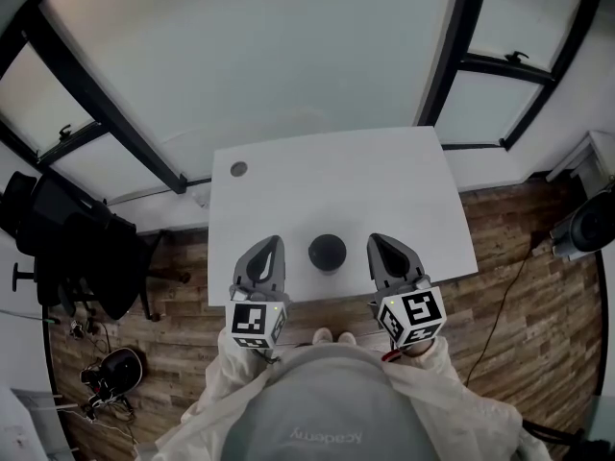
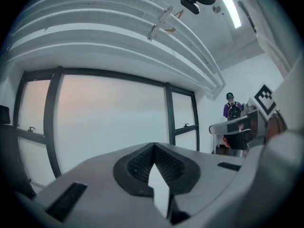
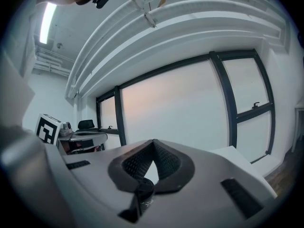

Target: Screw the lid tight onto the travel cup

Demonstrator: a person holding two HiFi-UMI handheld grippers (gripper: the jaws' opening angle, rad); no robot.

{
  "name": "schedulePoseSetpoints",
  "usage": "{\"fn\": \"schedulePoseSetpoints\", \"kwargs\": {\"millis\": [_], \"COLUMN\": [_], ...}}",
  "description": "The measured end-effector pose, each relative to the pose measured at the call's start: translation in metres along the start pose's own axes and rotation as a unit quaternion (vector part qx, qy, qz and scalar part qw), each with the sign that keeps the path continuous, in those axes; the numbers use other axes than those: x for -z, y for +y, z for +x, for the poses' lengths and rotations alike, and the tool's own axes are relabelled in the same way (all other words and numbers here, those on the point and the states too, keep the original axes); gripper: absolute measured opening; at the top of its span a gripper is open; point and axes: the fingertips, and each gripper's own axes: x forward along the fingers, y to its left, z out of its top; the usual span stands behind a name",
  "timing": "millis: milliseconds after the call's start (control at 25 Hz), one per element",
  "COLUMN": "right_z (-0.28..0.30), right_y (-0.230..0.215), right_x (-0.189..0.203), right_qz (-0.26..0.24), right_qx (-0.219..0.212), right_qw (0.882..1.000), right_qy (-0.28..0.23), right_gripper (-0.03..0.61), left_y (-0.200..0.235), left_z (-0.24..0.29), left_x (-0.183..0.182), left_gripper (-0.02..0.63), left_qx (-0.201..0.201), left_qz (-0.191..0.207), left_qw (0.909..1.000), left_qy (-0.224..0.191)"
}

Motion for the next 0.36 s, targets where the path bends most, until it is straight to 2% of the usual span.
{"fn": "schedulePoseSetpoints", "kwargs": {"millis": [360], "right_z": [0.002], "right_y": [0.0031], "right_x": [0.0008], "right_qz": [-0.001], "right_qx": [0.0], "right_qw": [1.0], "right_qy": [0.0], "right_gripper": [0.021], "left_y": [0.0003], "left_z": [-0.0016], "left_x": [0.0057], "left_gripper": [0.008], "left_qx": [0.0], "left_qz": [0.005], "left_qw": [1.0], "left_qy": [0.008]}}
